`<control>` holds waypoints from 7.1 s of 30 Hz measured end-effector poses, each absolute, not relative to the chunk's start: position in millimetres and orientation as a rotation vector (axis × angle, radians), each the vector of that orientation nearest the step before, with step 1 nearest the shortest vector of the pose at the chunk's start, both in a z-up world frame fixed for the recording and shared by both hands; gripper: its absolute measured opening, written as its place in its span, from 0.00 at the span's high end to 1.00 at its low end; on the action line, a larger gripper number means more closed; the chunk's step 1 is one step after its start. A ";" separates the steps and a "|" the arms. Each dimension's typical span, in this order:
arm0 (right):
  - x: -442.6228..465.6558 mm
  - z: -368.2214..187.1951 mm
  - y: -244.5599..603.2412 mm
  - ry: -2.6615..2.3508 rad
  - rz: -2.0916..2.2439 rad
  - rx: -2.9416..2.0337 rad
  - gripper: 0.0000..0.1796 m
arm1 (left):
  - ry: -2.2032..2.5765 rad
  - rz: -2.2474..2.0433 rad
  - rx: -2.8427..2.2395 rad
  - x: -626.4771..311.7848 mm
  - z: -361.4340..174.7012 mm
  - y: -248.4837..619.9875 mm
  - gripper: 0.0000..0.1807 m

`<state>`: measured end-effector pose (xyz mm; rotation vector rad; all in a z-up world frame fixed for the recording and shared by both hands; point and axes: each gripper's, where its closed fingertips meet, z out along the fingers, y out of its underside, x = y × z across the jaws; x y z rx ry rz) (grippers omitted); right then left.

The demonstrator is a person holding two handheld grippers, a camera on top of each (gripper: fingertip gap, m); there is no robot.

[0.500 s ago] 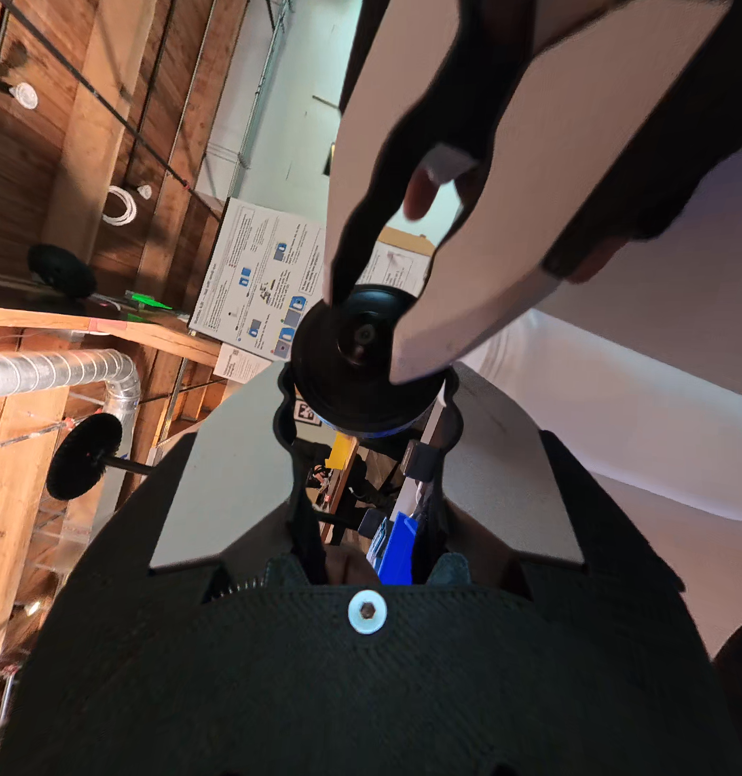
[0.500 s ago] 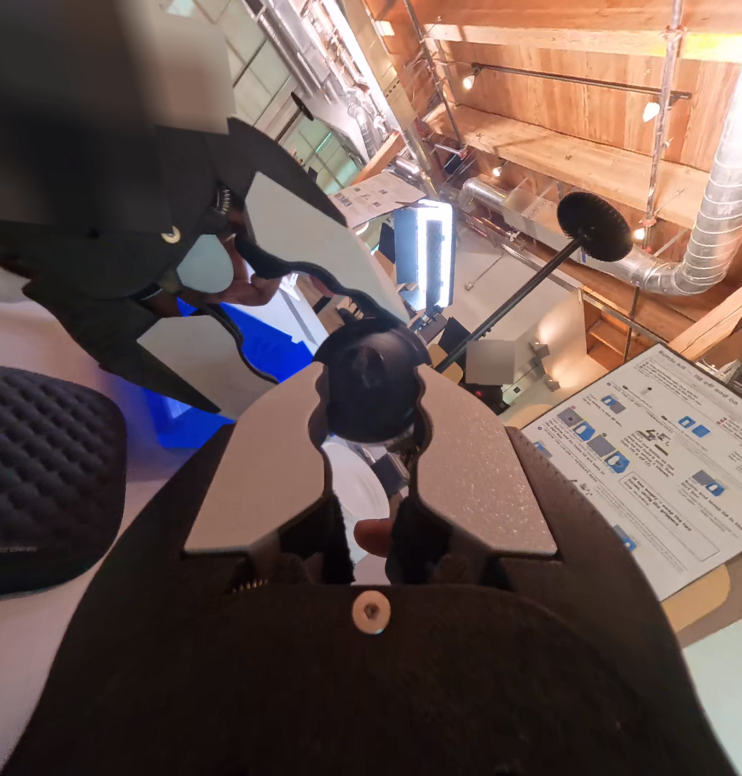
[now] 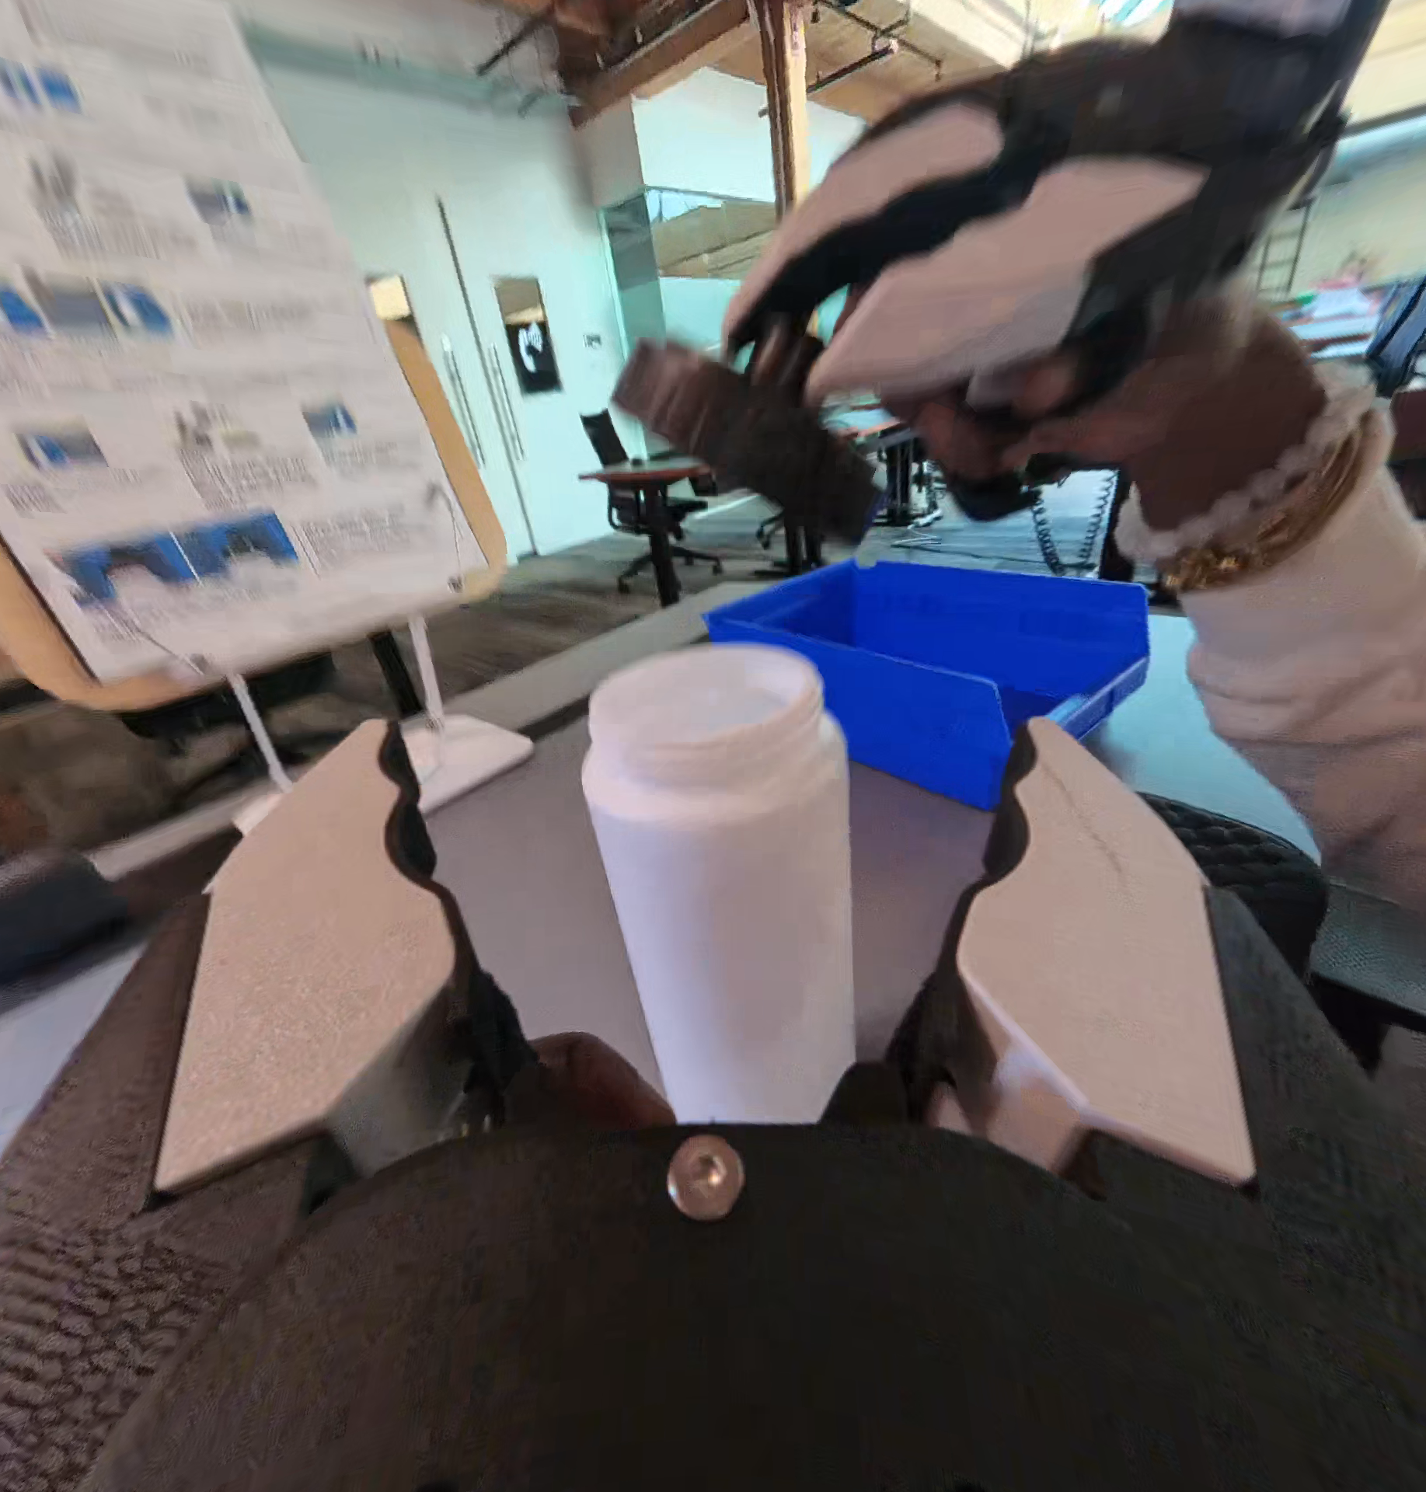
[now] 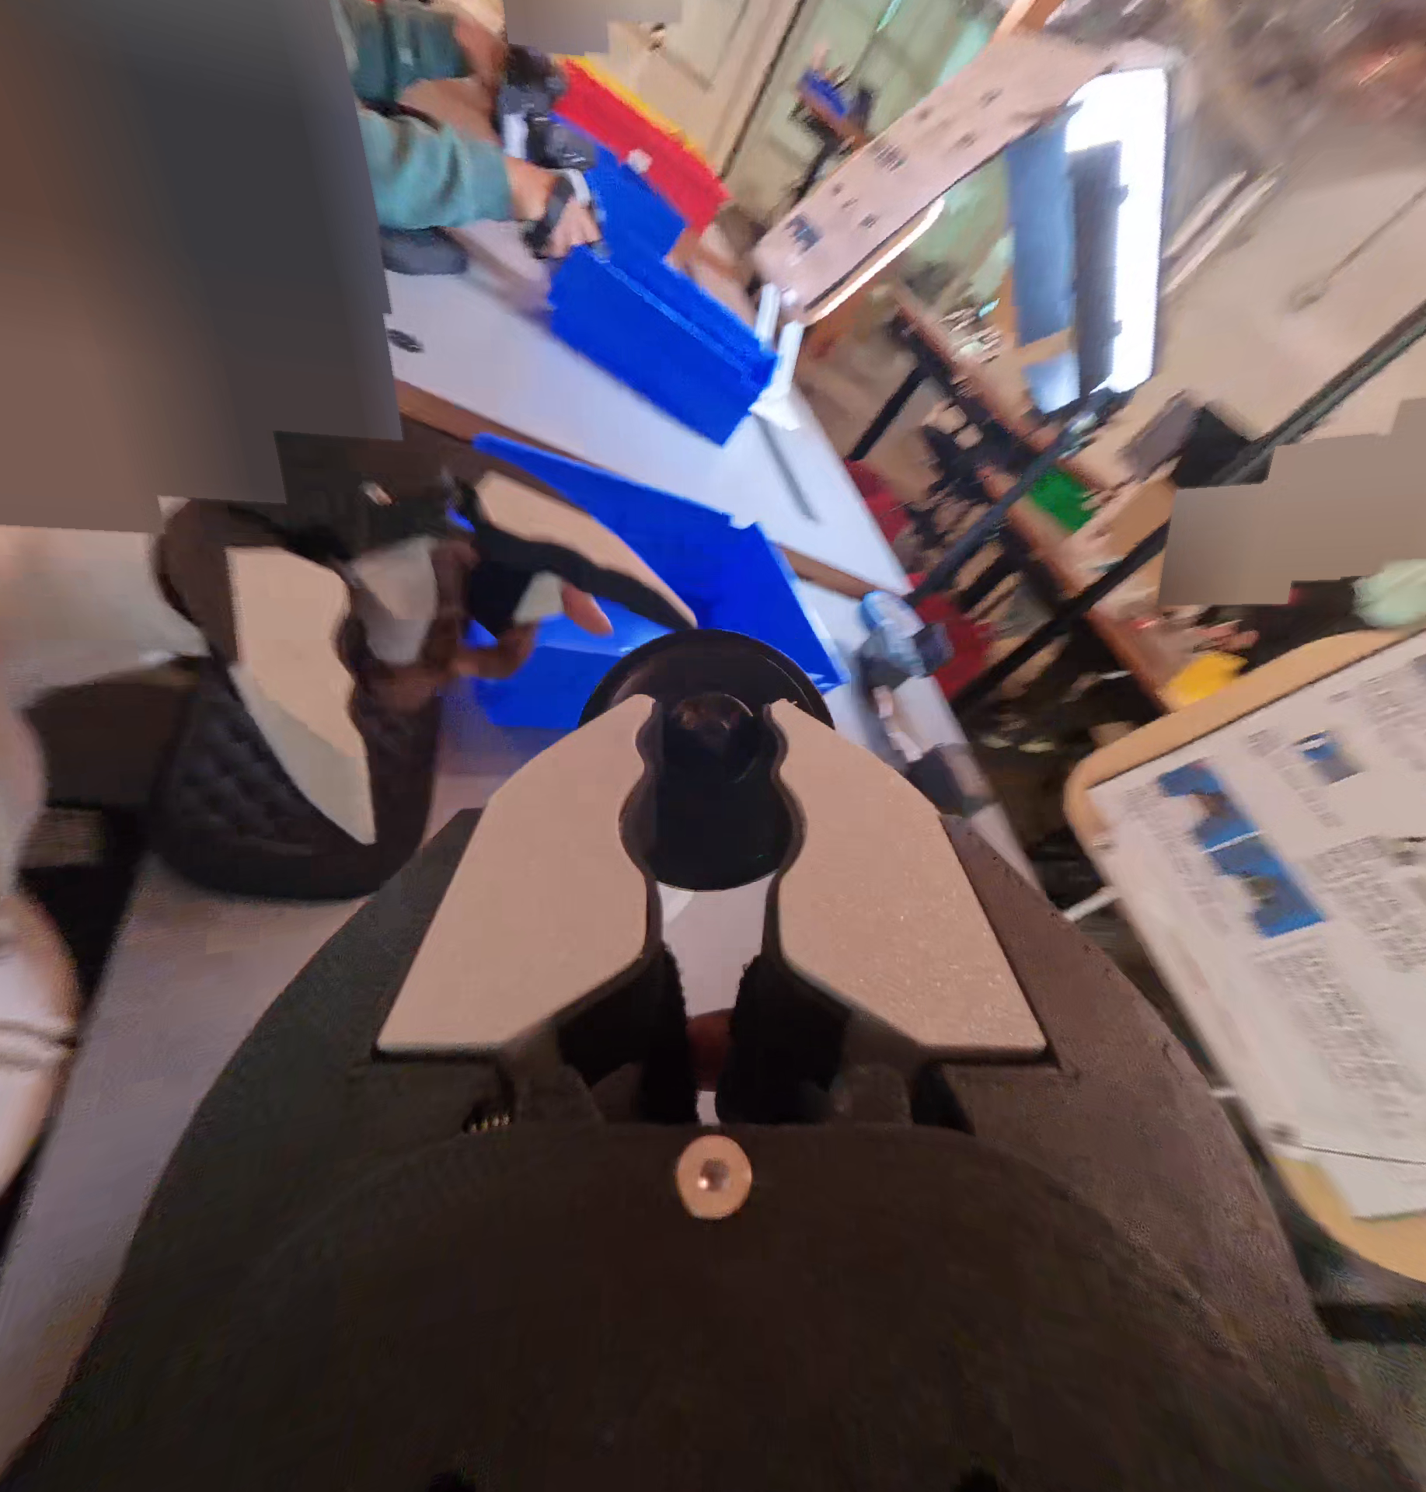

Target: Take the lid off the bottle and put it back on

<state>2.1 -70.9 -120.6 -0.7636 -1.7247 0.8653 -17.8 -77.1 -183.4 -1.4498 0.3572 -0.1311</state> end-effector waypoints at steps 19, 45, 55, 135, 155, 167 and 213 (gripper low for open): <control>-20.1 -172.1 -61.0 -2.265 0.834 -1.127 0.87 | 0.409 -0.282 -1.592 -1.2 -269.5 -29.3 0.52; -24.3 -188.9 -66.4 -1.946 1.462 -0.854 0.44 | 0.402 -0.346 -1.574 1.3 -271.3 -32.6 0.52; -25.8 -185.3 -61.1 -1.508 1.207 -1.091 0.63 | 0.394 -0.321 -1.579 2.0 -271.5 -31.5 0.52; 8.7 -197.7 -66.1 -1.588 1.483 -0.988 0.56 | 0.391 -0.332 -1.575 0.1 -271.3 -34.3 0.52; -26.5 -203.2 -73.0 -1.797 1.526 -0.877 0.58 | 0.401 -0.351 -1.566 3.2 -270.8 -37.6 0.53; -17.0 -195.6 -81.6 -1.707 1.401 -0.956 0.49 | 0.470 -0.422 -1.562 15.2 -271.3 -43.7 0.52; 3.2 -197.9 -92.1 -1.557 1.499 -0.940 0.57 | 0.576 -0.523 -1.651 54.1 -283.3 -51.0 0.46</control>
